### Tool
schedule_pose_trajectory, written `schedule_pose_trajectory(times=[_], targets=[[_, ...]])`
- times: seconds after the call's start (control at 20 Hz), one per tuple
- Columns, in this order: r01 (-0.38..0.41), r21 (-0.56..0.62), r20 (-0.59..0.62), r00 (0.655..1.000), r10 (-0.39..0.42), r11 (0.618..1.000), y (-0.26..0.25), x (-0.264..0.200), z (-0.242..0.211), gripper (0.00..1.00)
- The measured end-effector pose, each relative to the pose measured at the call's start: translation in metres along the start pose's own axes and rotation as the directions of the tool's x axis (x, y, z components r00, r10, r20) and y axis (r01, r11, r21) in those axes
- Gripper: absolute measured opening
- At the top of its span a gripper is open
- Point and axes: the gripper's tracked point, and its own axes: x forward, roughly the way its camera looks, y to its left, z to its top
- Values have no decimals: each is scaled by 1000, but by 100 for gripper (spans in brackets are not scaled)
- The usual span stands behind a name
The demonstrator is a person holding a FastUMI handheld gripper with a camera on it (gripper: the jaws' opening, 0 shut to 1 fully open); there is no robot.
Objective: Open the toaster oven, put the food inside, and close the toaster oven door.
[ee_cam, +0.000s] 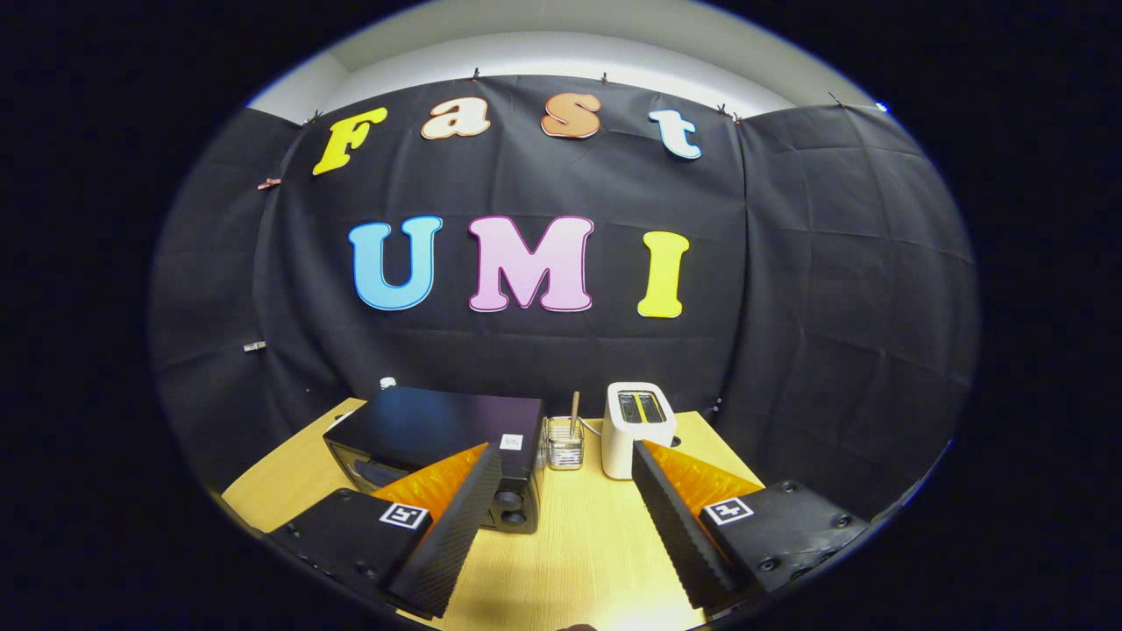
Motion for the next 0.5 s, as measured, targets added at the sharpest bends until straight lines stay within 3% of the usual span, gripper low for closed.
schedule_pose_trajectory(times=[0.5], targets=[[-34, 59, -3, 999, 34, 998, -3, 4, 2, 98]])
